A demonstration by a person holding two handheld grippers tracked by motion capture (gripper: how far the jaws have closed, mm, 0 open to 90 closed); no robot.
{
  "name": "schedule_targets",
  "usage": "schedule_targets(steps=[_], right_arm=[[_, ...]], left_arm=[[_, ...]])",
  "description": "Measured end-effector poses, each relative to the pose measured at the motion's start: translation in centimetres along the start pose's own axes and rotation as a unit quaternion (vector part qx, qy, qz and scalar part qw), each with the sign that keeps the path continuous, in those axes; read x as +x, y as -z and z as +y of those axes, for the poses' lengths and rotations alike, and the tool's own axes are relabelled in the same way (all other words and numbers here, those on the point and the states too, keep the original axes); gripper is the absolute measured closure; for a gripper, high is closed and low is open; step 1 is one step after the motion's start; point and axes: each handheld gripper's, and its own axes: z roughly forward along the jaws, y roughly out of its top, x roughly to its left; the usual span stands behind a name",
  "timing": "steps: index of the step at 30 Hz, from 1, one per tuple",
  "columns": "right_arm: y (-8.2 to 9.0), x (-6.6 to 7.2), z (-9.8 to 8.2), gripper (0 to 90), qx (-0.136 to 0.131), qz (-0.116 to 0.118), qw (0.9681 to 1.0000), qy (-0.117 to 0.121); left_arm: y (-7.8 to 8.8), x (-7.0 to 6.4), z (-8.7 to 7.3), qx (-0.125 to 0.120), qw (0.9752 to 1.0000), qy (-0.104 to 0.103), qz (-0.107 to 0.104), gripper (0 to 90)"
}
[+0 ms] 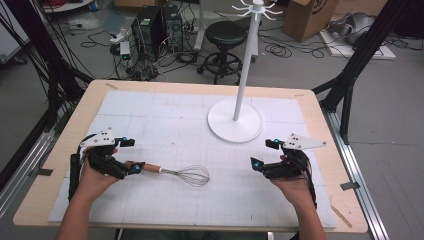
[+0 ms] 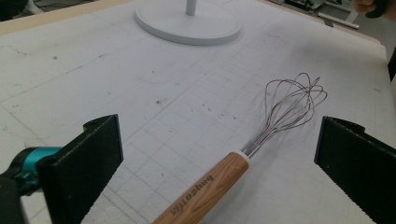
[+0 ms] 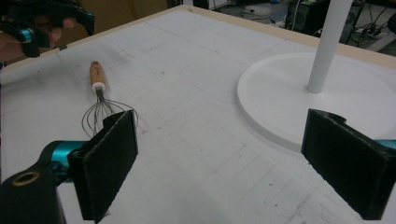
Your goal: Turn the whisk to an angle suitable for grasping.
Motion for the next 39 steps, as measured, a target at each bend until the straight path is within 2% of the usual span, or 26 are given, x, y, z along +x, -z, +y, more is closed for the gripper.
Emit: schedule_targets(steps=[4, 5, 6, 7, 8, 12, 16, 17, 19, 21, 24, 25, 26, 28, 33, 34, 35, 36, 39], right_arm=[[0.0, -0.1, -0.2, 9.7, 0.008, 0.004, 1.0, -0.001], [0.0, -0.1, -0.3, 9.7, 0.008, 0.005, 1.0, 0.001], [0.0, -0.2, -0.4, 9.7, 0.009, 0.006, 0.9999, 0.002], [0.1, -0.3, -0.5, 9.7, 0.009, 0.003, 1.0, -0.001], [0.1, -0.4, -0.5, 9.7, 0.009, 0.003, 1.0, -0.001], [0.1, -0.3, -0.6, 9.7, 0.007, 0.004, 1.0, -0.003], [-0.2, -0.1, -0.5, 9.7, 0.012, 0.004, 0.9999, 0.002], [-0.2, 0.0, -0.5, 9.7, 0.014, 0.005, 0.9999, 0.002], [-0.3, 0.1, -0.6, 9.7, 0.017, 0.004, 0.9998, 0.003], [-0.4, 0.1, -0.6, 9.8, 0.02, 0.004, 0.9998, 0.005], [-0.5, 0.1, -0.7, 9.7, 0.022, 0.004, 0.9997, 0.008], [-0.5, 0.1, -0.6, 9.8, 0.022, 0.004, 0.9997, 0.007], [-0.5, 0.1, -0.6, 9.8, 0.022, 0.004, 0.9997, 0.007], [-0.5, 0.1, -0.7, 9.8, 0.022, 0.003, 0.9997, 0.006], [-0.8, 0.1, -0.9, 9.8, 0.029, 0.002, 0.9995, 0.006], [-0.8, 0.1, -0.9, 9.8, 0.031, 0.003, 0.9995, 0.006], [-0.8, 0.2, -0.9, 9.7, 0.031, 0.003, 0.9995, 0.007], [-0.8, 0.2, -0.8, 9.8, 0.031, 0.003, 0.9995, 0.007], [-0.8, 0.2, -0.8, 9.8, 0.029, 0.001, 0.9996, 0.008]], left_arm=[[-0.3, 0.1, 0.0, 0.007, 1.0, -0.002, -0.001, 1.7], [-0.6, 0.0, -0.1, 0.018, 0.9998, -0.004, -0.002, 1.7], [-0.6, 0.0, -0.1, 0.018, 0.9998, -0.004, -0.002, 1.7], [-1.0, -0.1, -0.2, 0.036, 0.9993, -0.012, 0.001, 1.7], [-1.0, -0.1, -0.2, 0.036, 0.9993, -0.012, 0.001, 1.7], [-2.3, -0.2, -0.6, 0.08, 0.9964, -0.025, 0.003, 1.7], [-3.2, -0.2, -1.0, 0.112, 0.9933, -0.029, 0.005, 1.8], [-3.2, -0.2, -1.0, 0.112, 0.9933, -0.029, 0.005, 1.8], [-3.7, -0.3, -1.4, 0.137, 0.9898, -0.037, 0.001, 5.2], [-3.8, -0.3, -1.5, 0.147, 0.9884, -0.039, -0.004, 11.6], [-4.0, -0.2, -1.6, 0.15, 0.9879, -0.04, -0.004, 18.1], [-4.1, -0.2, -1.7, 0.157, 0.9866, -0.044, -0.007, 22.9], [-4.1, -0.2, -1.7, 0.157, 0.9866, -0.044, -0.007, 26.8], [-4.5, -0.1, -2.0, 0.178, 0.983, -0.043, -0.011, 32.1], [-4.8, -0.3, -2.1, 0.181, 0.9822, -0.05, 0.003, 37.2], [-4.8, -0.4, -2.0, 0.186, 0.9809, -0.056, 0.006, 37.8], [-4.8, -0.4, -2.0, 0.186, 0.9809, -0.056, 0.006, 38.8], [-4.8, -0.7, -1.9, 0.194, 0.9785, -0.069, 0.01, 40.2], [-4.8, -0.8, -1.7, 0.199, 0.9776, -0.068, 0.006, 52.4]])
